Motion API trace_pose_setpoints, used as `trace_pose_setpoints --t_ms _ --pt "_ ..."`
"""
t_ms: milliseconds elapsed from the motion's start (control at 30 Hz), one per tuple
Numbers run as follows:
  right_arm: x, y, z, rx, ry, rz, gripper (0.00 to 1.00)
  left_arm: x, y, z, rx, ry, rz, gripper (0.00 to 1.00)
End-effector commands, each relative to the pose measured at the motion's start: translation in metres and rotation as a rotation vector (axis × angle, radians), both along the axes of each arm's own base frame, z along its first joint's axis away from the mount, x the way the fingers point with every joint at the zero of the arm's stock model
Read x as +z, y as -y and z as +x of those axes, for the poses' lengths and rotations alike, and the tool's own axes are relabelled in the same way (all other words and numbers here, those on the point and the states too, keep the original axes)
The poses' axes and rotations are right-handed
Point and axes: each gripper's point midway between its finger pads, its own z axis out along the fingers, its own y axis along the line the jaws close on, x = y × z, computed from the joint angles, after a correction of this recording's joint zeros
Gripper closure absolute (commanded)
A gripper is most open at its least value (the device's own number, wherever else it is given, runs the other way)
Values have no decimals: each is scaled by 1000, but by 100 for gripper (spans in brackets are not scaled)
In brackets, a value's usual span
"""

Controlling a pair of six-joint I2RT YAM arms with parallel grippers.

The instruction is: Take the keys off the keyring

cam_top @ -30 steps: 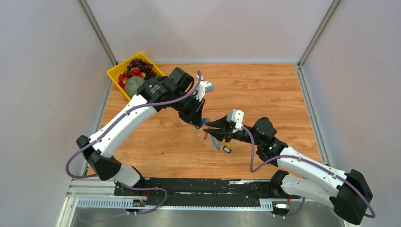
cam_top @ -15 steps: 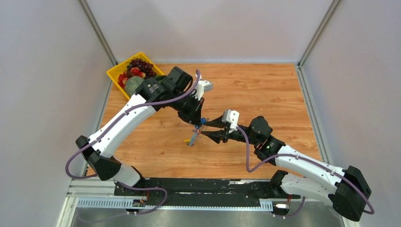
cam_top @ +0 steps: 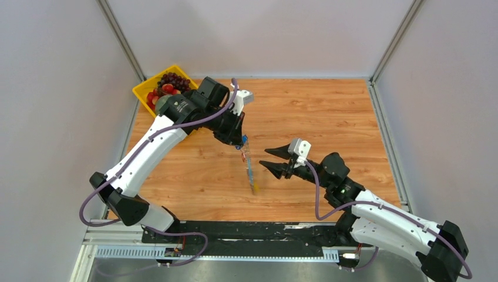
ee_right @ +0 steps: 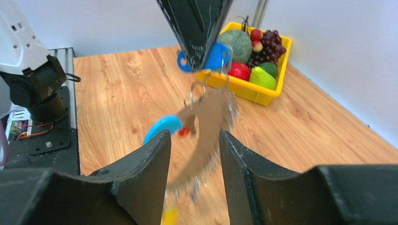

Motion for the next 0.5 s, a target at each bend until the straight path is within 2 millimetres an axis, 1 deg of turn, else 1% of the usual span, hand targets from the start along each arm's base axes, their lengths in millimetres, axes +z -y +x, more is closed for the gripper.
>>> trace_pose_setpoints --t_ms 0,100,200,233,300,333,400,467 --pt "-3 13 6 -78 -28 23 52 37 -9 16 82 125 -83 100" --pt "2 9 1 -45 -24 37 51 43 -7 15 75 127 -110 100" --pt "10 -2 -4 19 -26 43 48 45 -7 15 78 132 -110 100" --pt "10 -6 -3 30 -36 43 46 46 -8 15 80 136 -109 100" --pt "16 -14 2 20 -67 67 39 47 -9 17 87 143 -107 100" --pt "17 -18 3 13 -80 76 37 47 -9 17 91 146 -105 100" --pt "18 -26 7 -11 -79 81 34 49 -9 18 94 149 -110 100" --pt "18 -33 11 -34 -70 70 33 50 -8 17 90 147 -119 100"
